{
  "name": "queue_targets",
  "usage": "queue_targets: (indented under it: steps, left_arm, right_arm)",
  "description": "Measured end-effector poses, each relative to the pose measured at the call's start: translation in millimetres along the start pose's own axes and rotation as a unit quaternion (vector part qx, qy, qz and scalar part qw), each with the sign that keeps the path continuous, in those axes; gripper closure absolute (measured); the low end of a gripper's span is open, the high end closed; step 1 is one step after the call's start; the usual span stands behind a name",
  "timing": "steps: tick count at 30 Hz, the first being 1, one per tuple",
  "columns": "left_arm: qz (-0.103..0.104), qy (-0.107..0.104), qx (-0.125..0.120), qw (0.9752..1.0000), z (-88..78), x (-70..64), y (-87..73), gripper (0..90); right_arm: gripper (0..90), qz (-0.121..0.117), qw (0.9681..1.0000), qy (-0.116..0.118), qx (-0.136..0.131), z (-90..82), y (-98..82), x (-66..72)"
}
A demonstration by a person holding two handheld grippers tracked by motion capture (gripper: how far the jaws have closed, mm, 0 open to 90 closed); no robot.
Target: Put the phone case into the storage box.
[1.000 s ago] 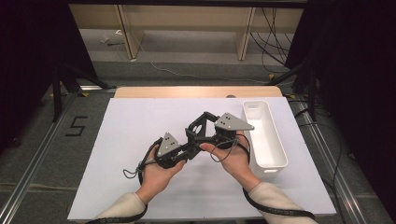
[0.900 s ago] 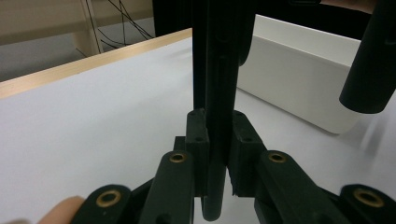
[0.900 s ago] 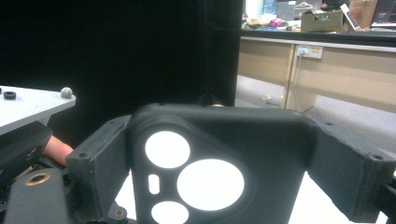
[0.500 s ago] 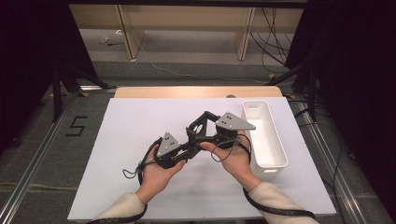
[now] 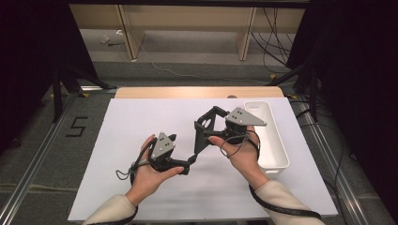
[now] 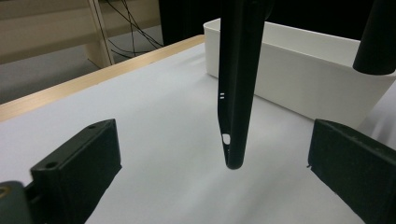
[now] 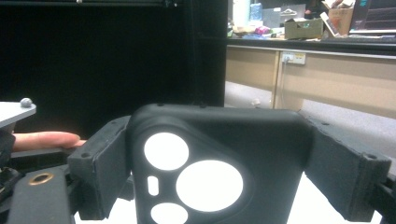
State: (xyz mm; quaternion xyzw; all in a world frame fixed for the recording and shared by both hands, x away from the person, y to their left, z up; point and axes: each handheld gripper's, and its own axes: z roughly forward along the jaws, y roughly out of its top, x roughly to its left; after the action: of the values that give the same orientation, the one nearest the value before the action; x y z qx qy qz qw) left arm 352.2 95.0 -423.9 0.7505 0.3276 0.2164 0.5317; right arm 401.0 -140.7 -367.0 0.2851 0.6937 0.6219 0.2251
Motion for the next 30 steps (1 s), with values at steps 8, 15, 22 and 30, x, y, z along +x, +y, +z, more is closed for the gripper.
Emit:
queue_targets:
  steps: [8,15,22,30]
  left_arm:
    - [0.007,0.004,-0.009,0.9999,-16.5,6.9,-5.0,0.0]
    - [-0.006,0.015,-0.024,0.9996,-35.7,20.9,-10.1,0.0]
    - [-0.014,0.021,-0.025,0.9994,-47.1,27.8,-16.2,0.0]
    - [-0.015,0.025,-0.026,0.9992,-55.2,29.4,-19.5,0.0]
  right_arm:
    - [15.0,0.007,0.9999,-0.010,-0.004,-7.1,5.2,-5.7]
    - [15.0,0.011,0.9996,-0.024,-0.012,-14.2,10.1,-12.4]
    - [15.0,0.014,0.9992,-0.035,-0.011,-21.0,13.5,-18.5]
    - [15.0,0.018,0.9982,-0.054,-0.017,-30.0,17.5,-25.5]
